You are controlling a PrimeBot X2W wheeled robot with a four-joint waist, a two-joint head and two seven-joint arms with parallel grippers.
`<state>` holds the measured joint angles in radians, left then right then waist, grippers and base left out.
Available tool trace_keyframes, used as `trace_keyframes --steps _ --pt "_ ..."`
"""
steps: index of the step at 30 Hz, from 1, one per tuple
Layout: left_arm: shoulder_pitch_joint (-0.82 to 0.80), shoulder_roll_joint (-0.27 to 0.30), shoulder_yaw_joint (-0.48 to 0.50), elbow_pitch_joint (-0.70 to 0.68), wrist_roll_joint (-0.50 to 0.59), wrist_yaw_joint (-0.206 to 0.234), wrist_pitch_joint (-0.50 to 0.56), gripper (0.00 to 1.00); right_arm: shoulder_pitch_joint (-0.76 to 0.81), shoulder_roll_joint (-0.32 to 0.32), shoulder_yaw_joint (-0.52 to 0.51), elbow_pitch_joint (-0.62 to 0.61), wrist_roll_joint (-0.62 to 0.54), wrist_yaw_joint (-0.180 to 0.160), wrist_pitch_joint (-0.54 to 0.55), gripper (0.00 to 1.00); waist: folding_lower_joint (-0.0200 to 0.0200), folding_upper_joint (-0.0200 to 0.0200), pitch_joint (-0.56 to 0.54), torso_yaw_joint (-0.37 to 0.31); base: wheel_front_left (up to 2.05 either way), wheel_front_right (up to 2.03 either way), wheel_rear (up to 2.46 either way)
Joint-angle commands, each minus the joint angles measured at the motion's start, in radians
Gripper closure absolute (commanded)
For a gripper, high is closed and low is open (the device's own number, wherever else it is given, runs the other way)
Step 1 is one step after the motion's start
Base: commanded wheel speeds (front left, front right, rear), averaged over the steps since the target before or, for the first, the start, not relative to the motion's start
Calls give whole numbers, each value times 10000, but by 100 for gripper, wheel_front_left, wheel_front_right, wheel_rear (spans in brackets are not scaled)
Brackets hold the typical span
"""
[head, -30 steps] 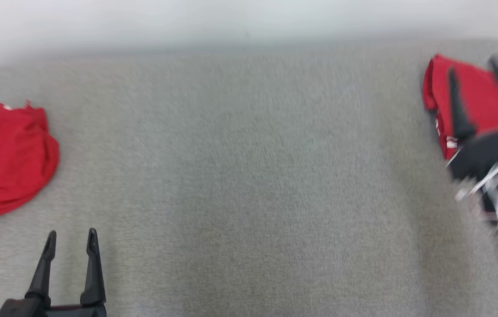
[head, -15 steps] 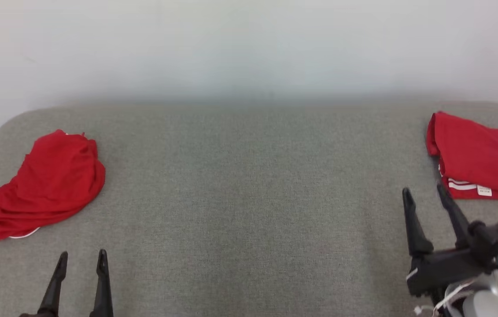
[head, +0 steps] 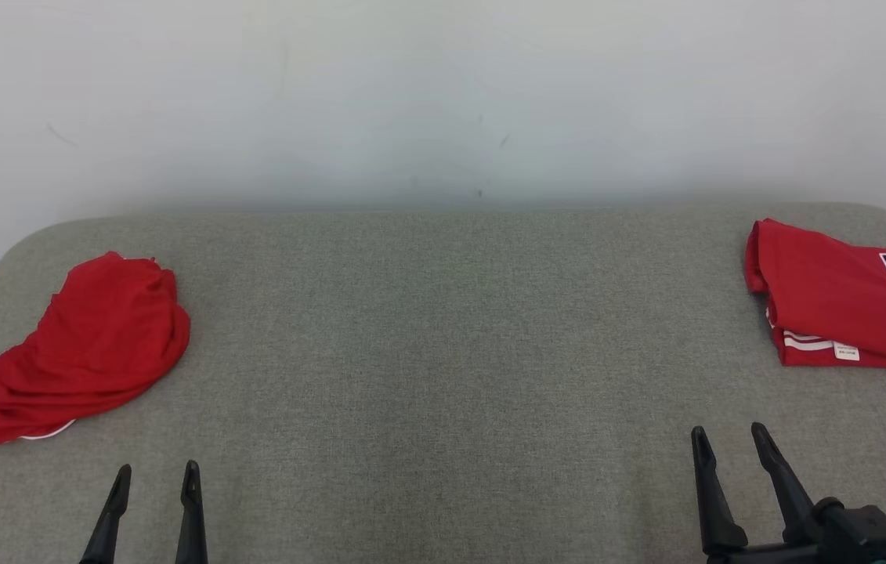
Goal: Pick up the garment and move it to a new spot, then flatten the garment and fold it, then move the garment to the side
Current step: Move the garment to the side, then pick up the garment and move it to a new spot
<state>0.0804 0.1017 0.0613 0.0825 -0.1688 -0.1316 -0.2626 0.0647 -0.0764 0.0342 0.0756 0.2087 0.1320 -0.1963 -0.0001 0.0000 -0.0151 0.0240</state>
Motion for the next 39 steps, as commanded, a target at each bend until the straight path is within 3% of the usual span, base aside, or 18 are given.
trace_keyframes --steps 1,28,39 --pt "105 -14 -39 33 -29 21 -31 0 153 50 14 -46 -32 -28 -89 0 1 0 -42 5 0 0 0" --pt "210 283 -333 64 -143 21 -31 0 455 259 214 536 -85 -28 -498 0 1 0 -101 41 0 0 0" --pt "103 267 20 201 -44 56 -29 0 363 267 285 666 41 -28 -532 0 1 0 -30 1049 0 0 0"
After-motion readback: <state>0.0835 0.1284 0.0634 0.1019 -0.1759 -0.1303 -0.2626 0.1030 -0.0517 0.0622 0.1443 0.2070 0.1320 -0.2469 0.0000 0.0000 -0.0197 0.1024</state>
